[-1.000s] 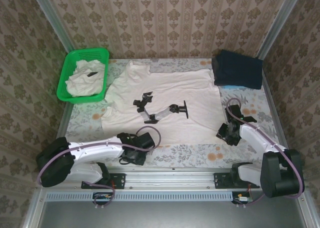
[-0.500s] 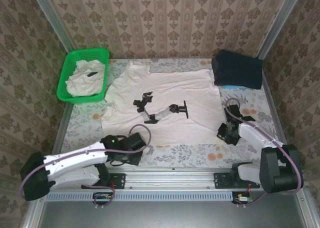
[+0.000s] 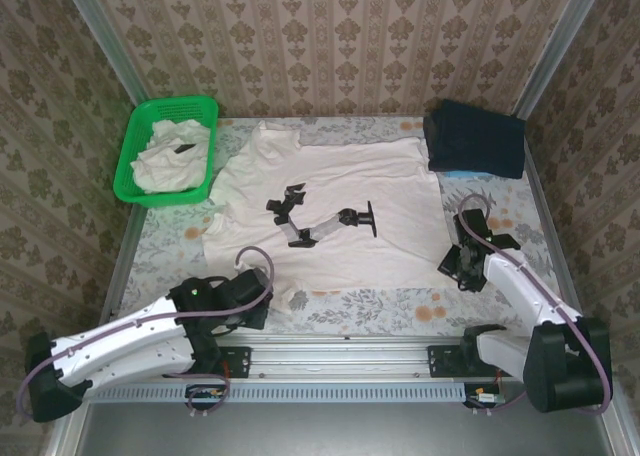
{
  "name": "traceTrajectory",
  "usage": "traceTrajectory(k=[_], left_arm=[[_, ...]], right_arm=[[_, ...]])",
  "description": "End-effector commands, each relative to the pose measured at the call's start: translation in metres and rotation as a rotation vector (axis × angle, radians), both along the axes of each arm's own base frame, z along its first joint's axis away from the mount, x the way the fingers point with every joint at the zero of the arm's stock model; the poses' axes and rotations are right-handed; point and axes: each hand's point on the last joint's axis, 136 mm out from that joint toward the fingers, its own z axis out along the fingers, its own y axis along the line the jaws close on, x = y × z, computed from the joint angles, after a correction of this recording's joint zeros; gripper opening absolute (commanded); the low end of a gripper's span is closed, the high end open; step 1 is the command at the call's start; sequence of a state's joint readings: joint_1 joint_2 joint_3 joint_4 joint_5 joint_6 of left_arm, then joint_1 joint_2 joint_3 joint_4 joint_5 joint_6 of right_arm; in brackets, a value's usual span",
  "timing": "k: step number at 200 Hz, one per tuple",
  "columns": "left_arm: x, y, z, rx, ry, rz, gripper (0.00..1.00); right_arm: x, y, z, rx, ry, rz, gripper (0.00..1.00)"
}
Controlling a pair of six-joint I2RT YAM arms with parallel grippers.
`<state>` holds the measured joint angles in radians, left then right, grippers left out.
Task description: Fold and stack the t-shirts
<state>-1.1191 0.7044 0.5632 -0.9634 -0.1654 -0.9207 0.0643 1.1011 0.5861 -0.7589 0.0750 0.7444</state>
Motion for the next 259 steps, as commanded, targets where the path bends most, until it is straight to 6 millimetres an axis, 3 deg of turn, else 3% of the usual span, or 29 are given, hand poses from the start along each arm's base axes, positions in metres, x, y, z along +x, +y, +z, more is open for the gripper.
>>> traceTrajectory(k=[1, 44, 100, 127, 161, 194, 235, 259], left_arm=[[0.008, 0.010, 0.005, 0.008, -0.041, 0.069, 0.00], [0.018, 0.019, 0.020, -0.018, -0.097, 0.121, 0.00], [0.030, 0.025, 0.038, -0.079, -0.155, 0.171, 0.00], [0.036, 0.029, 0.050, -0.075, -0.181, 0.187, 0.00], [0.051, 0.036, 0.075, -0.052, -0.268, 0.194, 0.00], [0.091, 0.028, 0.073, -0.005, -0.251, 0.164, 0.00], [0.169, 0.023, 0.086, -0.040, -0.265, 0.149, 0.00], [0.208, 0.019, 0.083, -0.015, -0.243, 0.114, 0.00]], right_arm=[[-0.014, 0.002, -0.018, 0.013, 0.070, -0.032, 0.52], [-0.003, 0.010, -0.037, 0.057, 0.084, -0.032, 0.41], [0.001, 0.004, -0.038, 0.032, 0.087, -0.036, 0.16], [0.004, 0.006, -0.023, 0.039, 0.062, -0.021, 0.08], [0.008, 0.011, 0.007, 0.056, -0.015, 0.011, 0.07], [0.039, 0.009, 0.028, 0.029, -0.068, 0.050, 0.06], [0.100, 0.008, 0.047, -0.001, -0.101, 0.089, 0.06], [0.131, 0.008, 0.041, -0.015, -0.080, 0.100, 0.06]])
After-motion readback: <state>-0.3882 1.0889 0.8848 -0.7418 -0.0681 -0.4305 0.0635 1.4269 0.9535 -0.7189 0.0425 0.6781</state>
